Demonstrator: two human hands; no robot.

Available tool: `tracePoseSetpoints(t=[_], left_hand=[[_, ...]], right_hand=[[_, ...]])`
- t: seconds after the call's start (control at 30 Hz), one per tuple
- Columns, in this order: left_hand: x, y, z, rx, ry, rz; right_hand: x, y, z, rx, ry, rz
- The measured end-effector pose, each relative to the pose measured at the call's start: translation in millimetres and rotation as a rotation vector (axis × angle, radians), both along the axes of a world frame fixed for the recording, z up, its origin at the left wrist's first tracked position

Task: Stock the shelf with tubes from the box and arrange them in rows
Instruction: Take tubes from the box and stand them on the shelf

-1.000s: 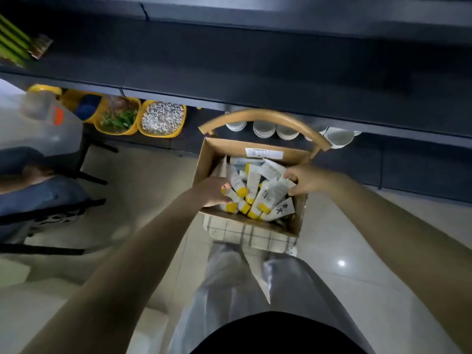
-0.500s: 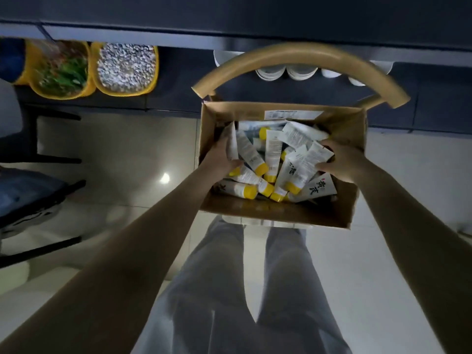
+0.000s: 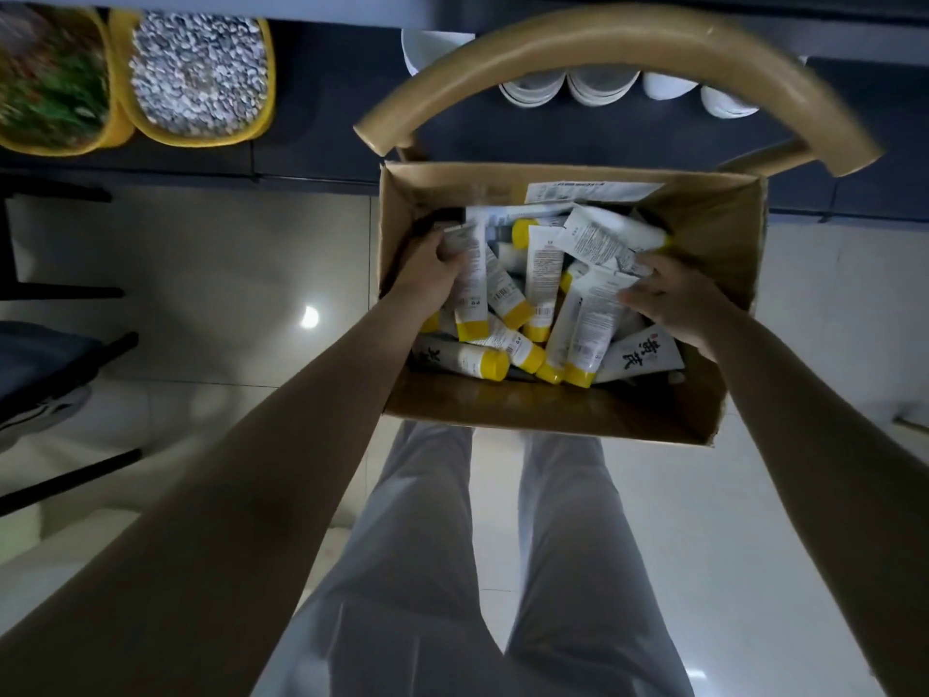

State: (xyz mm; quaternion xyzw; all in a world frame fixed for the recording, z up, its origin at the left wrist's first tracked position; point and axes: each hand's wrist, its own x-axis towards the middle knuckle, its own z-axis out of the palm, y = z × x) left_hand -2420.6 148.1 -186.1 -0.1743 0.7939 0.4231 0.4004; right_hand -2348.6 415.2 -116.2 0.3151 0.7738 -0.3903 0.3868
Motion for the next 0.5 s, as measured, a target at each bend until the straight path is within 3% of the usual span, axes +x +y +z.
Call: tracePoseSetpoints(t=[0.1, 0.5], left_hand=[[-1.0, 4.8, 4.9, 0.027, -0.063, 0.039], [-1.5, 10.7, 6.8, 0.069, -0.069, 0.09]], right_hand=[[3.9, -3.2, -5.4, -0.07, -0.045, 0.019], [7.4, -12.8, -28.4, 0.075, 0.097, -0.13]])
